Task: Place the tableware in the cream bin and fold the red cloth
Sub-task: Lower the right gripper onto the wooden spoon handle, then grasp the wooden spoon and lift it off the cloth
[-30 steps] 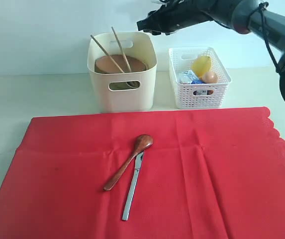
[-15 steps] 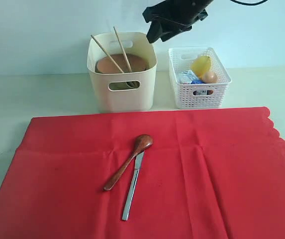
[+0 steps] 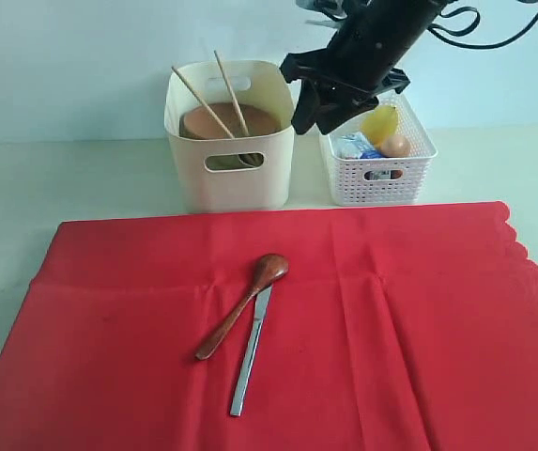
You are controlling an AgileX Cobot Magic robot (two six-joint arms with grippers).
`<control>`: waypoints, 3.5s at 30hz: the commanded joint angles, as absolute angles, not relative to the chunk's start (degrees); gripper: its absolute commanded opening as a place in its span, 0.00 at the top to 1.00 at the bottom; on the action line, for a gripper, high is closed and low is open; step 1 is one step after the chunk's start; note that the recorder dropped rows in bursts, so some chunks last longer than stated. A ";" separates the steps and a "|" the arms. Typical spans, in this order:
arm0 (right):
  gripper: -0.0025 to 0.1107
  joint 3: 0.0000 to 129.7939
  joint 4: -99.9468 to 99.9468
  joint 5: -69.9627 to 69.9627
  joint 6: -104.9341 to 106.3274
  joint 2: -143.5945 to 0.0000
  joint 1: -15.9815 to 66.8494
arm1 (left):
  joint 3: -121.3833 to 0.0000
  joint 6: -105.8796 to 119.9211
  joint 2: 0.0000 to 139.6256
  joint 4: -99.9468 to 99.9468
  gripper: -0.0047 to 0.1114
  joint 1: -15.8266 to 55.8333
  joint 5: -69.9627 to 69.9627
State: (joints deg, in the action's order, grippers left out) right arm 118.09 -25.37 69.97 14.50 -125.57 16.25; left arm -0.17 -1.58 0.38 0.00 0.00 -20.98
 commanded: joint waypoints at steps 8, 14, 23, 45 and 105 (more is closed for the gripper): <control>0.63 101.90 -29.88 69.96 19.35 -117.86 16.35 | 0.00 -1.36 0.00 0.00 0.96 0.03 -20.23; 0.63 91.27 -30.02 66.93 20.29 -114.40 19.11 | 0.00 -1.36 0.00 0.00 0.96 0.03 -20.23; 0.63 80.00 -30.02 59.45 21.34 -108.72 29.30 | 0.00 -1.36 0.00 0.00 0.96 0.03 -20.23; 0.63 77.31 -22.87 40.56 6.87 -106.74 41.02 | 0.00 -1.36 0.00 0.00 0.96 0.03 -20.23; 0.84 96.42 0.00 56.43 -34.99 -133.30 45.22 | 0.00 -1.36 0.00 0.00 0.96 0.03 -20.23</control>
State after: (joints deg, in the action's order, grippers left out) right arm 96.60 0.59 57.00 -36.94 -131.59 45.27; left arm -0.17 -1.58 0.38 0.00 0.00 -20.98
